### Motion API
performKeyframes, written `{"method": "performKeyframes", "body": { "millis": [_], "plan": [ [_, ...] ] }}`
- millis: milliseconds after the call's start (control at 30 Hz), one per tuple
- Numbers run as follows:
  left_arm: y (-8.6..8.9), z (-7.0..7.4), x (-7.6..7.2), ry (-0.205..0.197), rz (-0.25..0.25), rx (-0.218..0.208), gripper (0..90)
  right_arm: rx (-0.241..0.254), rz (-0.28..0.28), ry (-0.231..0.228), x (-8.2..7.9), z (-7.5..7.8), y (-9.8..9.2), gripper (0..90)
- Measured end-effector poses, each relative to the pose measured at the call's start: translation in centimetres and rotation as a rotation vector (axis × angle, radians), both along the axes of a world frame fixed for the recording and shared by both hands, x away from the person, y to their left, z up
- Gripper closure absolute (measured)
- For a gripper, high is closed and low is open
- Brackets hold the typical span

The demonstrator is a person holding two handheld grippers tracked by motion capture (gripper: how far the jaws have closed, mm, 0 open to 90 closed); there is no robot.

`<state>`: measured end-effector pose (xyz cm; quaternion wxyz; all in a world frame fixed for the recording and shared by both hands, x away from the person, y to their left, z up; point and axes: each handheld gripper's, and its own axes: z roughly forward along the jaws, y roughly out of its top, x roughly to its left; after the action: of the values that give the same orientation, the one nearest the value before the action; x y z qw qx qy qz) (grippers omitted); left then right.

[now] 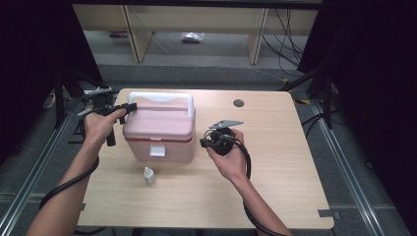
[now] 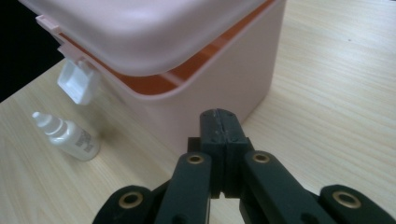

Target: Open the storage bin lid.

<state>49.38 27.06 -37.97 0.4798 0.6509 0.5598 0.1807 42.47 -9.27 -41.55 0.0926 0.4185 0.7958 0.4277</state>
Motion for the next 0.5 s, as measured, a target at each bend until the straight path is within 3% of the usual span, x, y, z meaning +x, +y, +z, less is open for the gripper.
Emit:
{"method": "performKeyframes", "body": {
  "millis": [267,367,500],
  "plan": [
    [0.0,0.4,0.4,0.019,0.009,-0.019,73.1,0.03,0.038,-0.016,0.0,0.8,1.4,90.0],
    [0.0,0.5,0.5,0.026,0.006,-0.019,73.0,0.02,0.055,-0.05,0.0,1.2,1.8,90.0],
    [0.1,0.4,0.4,0.028,-0.005,-0.02,72.9,0.038,0.052,-0.04,0.0,1.3,2.3,90.0]
  ]
}}
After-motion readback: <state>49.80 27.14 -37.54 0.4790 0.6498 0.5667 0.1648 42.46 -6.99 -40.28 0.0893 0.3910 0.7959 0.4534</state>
